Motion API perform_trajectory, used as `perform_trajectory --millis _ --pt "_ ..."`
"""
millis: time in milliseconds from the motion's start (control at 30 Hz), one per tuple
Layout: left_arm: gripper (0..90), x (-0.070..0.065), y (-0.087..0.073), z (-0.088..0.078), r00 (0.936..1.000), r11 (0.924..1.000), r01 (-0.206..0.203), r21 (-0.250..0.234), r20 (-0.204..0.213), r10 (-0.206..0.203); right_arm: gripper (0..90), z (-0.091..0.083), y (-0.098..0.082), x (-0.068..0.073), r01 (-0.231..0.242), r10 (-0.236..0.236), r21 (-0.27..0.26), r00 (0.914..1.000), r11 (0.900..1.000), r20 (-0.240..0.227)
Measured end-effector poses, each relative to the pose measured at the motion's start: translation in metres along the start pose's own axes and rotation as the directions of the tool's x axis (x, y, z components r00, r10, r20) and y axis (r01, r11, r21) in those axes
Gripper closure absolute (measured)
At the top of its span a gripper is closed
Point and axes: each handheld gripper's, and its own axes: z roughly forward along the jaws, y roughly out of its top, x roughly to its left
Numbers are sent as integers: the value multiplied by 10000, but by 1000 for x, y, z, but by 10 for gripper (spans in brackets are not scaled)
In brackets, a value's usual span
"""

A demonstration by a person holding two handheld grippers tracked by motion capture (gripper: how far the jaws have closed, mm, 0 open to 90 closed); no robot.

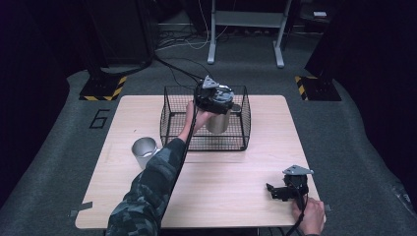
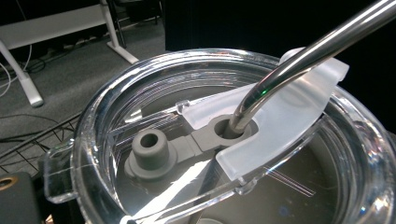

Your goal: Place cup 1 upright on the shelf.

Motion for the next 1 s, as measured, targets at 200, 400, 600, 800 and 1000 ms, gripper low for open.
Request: perform_trajectory --millis 200,400,600,800,1000 --pt "41 0 -2 8 9999 9998 101 173 25 -101 0 0 0 0 -4 4 0 10000 10000 0" --pt "41 -1 -5 15 9999 9995 134 302 9 -135 0 0 0 0 16 -16 57 10000 10000 -58" --pt "41 -1 -7 22 9998 9989 203 417 5 -203 0 0 0 0 14 -14 54 10000 10000 -57" --pt "40 -2 -10 28 9995 9981 293 541 58 -296 0 0 0 0 15 -14 55 10000 10000 -58" --pt "40 -2 -11 33 9996 9975 274 649 42 -278 0 0 0 0 -2 2 60 10000 10000 -57"
